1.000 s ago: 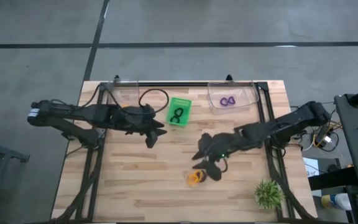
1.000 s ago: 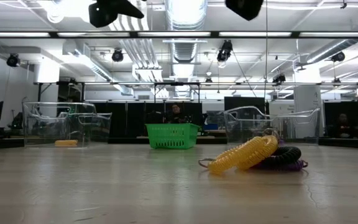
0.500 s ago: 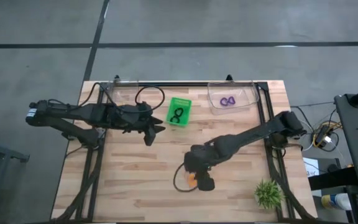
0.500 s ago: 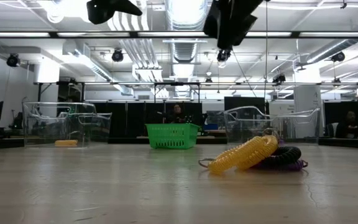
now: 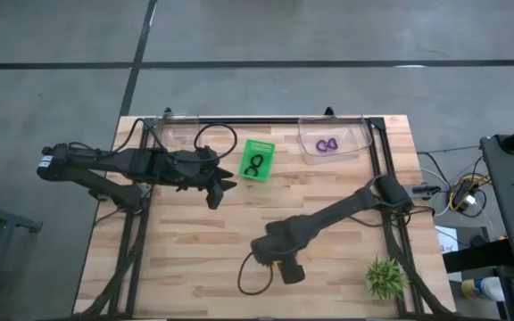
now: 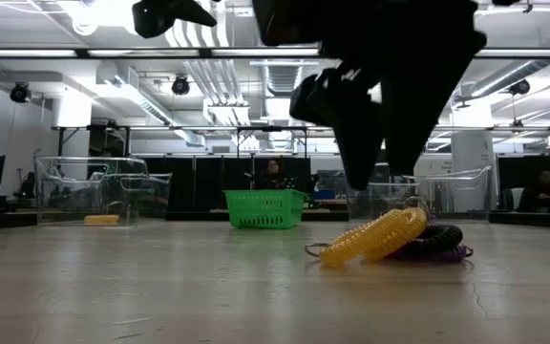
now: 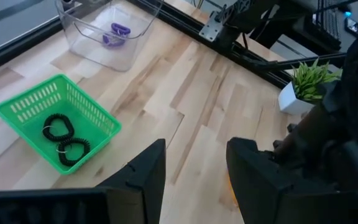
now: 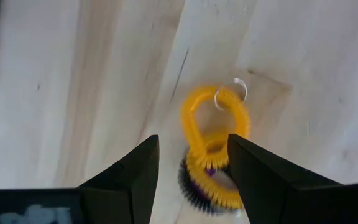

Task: Sort spring keychains
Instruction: Put the yellow spring keychain into the left transparent bin

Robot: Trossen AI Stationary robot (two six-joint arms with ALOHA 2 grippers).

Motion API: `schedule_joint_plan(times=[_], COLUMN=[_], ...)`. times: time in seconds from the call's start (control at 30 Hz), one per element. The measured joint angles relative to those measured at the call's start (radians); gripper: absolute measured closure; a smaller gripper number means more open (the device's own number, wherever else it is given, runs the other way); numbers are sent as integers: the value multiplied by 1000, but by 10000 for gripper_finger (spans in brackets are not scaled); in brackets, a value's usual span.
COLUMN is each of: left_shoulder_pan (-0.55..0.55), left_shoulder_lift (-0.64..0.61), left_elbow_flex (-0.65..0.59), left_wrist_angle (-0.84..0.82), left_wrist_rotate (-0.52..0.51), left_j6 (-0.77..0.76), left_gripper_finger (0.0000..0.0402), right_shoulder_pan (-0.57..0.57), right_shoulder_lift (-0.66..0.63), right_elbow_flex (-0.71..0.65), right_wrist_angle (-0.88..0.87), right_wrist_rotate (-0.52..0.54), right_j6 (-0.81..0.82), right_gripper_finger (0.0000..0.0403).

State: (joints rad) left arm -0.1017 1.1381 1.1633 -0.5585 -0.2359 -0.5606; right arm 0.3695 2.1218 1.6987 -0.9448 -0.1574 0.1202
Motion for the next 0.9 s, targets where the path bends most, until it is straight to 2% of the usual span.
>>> schedule_joint_plan(times=[0.3, 0.43, 0.53, 0.7, 0.9], left_shoulder_pan=[0, 0, 0, 1, 2], left_shoulder_lift=[0, 0, 0, 0, 0], left_elbow_flex=[-1, -1, -1, -1, -1], left_wrist_angle=[-1, -2, -2, -2, -3], left_wrist_rotate=[-1, -1, -2, -2, -14], left_j6=[4, 9, 9, 9, 19], left_gripper_finger=[241, 241, 241, 241, 241], right_shoulder_pan=[11, 13, 12, 13, 14], right_shoulder_lift=[75, 77, 79, 79, 75], right_elbow_flex=[27, 18, 16, 16, 57], right_wrist_angle=[3, -1, -2, -49, -102], right_wrist_rotate=[3, 36, 48, 41, 26], right_j6=[-24, -27, -19, -23, -6], right_gripper_finger=[220, 237, 271, 372, 390])
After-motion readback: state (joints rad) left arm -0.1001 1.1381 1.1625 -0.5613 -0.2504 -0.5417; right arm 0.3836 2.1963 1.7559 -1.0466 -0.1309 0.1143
